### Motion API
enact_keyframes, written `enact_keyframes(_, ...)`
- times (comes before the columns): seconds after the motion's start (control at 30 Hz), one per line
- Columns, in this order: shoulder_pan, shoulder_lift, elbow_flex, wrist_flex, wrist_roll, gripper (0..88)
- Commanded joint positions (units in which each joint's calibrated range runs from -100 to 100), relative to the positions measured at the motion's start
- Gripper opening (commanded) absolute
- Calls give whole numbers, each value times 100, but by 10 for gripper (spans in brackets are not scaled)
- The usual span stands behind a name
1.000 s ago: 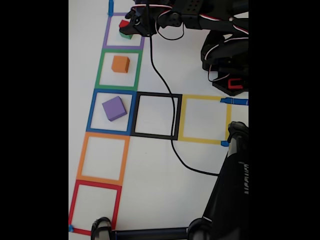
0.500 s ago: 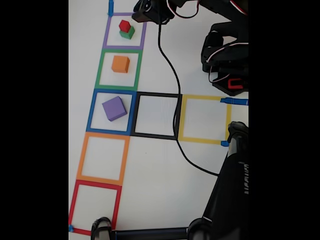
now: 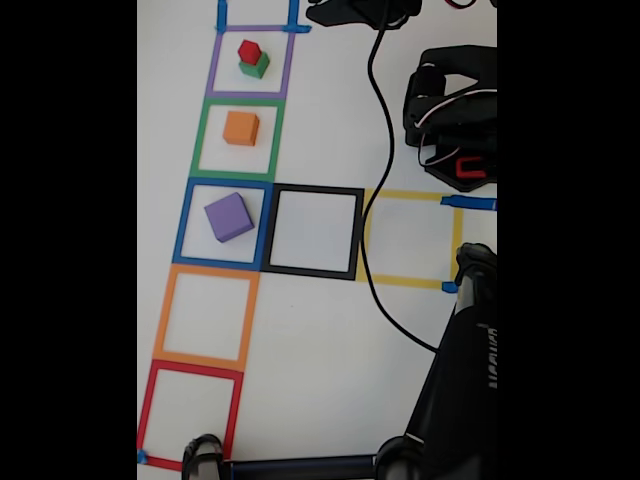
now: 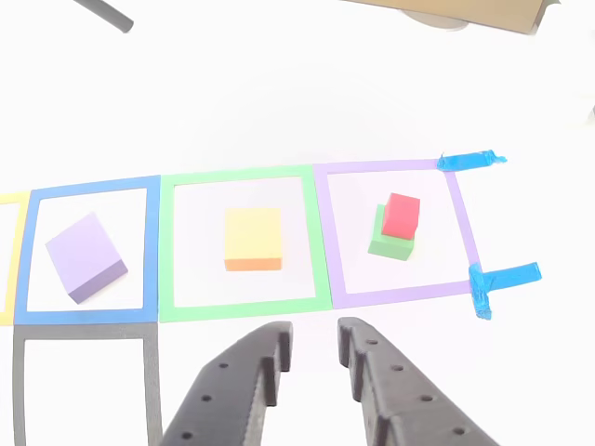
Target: Tower of hanoi
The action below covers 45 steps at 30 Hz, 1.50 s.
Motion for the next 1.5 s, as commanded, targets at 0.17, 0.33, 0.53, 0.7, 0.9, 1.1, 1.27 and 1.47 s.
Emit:
enact_keyframes(0.17,224,-794,3274,-2660,0,273)
enact_keyframes(0.33,195,-664,4638,-4191,0,328)
enact_keyframes(0.53,128,14,5720,-6037,0,369)
enact_keyframes(0.7,137,716,6383,-7770,0,374)
enact_keyframes(0.9,147,2146,6829,-9980,0,364)
enact_keyframes(1.1,157,3890,6720,-11818,0,365)
enact_keyframes(1.27,272,4996,6601,-12798,0,365)
enact_keyframes(1.47,291,6118,6338,-13664,0,359)
